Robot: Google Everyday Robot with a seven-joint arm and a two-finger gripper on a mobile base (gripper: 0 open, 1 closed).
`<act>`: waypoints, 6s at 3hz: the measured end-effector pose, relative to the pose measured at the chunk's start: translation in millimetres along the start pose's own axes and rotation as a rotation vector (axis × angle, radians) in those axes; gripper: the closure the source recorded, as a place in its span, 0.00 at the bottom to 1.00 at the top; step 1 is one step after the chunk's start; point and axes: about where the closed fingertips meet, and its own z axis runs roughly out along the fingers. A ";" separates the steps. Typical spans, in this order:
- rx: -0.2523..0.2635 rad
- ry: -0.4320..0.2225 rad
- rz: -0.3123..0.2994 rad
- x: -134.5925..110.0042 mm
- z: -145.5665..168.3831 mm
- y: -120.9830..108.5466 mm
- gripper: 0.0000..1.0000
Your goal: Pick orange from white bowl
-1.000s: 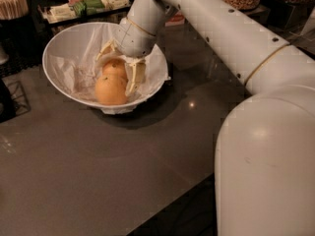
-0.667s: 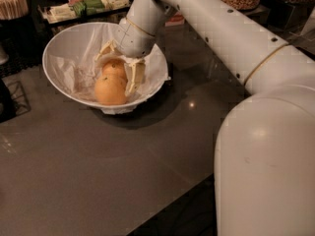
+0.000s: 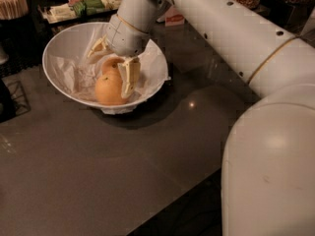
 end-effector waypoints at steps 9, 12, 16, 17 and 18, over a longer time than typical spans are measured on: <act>-0.062 -0.108 0.081 -6.6 32.6 21.5 1.00; 0.036 -0.074 0.035 -38.8 -8.3 16.8 1.00; 0.135 -0.076 -0.018 -75.4 -58.1 20.9 0.85; 0.135 -0.076 -0.018 -75.4 -58.1 20.9 0.70; 0.135 -0.076 -0.017 -75.3 -58.1 21.0 0.46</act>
Offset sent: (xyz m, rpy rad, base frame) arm 0.0001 0.0156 -0.0184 -0.0243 0.1052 0.0693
